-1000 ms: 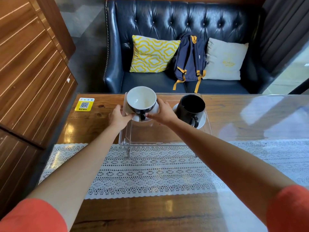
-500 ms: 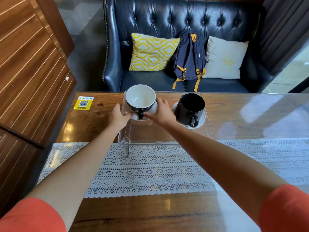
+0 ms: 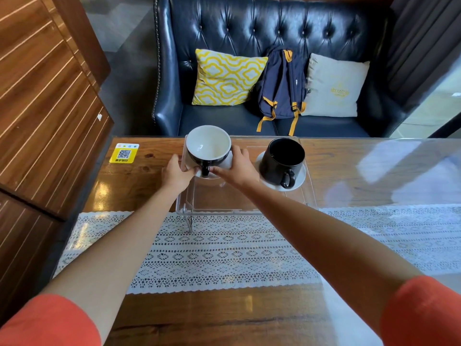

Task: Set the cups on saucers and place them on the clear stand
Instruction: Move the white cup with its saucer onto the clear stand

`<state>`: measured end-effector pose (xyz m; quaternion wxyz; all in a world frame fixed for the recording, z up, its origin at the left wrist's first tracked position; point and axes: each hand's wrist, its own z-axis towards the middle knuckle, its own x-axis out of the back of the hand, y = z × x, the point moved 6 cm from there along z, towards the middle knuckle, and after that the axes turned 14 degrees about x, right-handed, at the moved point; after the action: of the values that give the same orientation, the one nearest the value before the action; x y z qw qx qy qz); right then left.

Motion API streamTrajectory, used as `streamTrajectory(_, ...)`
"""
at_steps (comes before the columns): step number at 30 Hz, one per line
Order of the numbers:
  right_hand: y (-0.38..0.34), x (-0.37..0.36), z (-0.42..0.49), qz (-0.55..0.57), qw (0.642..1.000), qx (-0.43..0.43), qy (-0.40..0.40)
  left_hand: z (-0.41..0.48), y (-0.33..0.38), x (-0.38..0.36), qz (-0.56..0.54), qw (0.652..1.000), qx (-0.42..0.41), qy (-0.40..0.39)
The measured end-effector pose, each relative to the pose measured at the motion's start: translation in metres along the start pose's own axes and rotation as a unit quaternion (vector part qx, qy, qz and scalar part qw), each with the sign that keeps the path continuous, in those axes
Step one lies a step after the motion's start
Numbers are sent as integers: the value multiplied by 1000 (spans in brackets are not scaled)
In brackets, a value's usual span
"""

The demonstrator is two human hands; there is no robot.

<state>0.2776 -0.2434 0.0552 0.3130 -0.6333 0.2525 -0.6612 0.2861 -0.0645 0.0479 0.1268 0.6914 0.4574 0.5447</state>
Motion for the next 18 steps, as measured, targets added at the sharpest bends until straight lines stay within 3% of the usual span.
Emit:
streamTrajectory(4,-6,9,-15,43,999,23,-4,-4,-7,-2,-50,998,7,-23)
streamTrajectory(7,-11,26,-55,53,995,80,-15,-16,-13,9,-123,992,-26,16)
streamTrajectory(10,3,54,-107,31,991,128,-28,-36,-12,30,-129,982,-102,97)
streamTrajectory(13,32,96,-140,14,993,118,10,-67,12,48,-120,951,-235,163)
streamTrajectory(15,51,125,-144,-18,993,95,63,-91,36,39,-95,932,-319,146)
streamTrajectory(18,75,150,-130,-62,992,60,92,-116,62,-14,-3,930,-365,25)
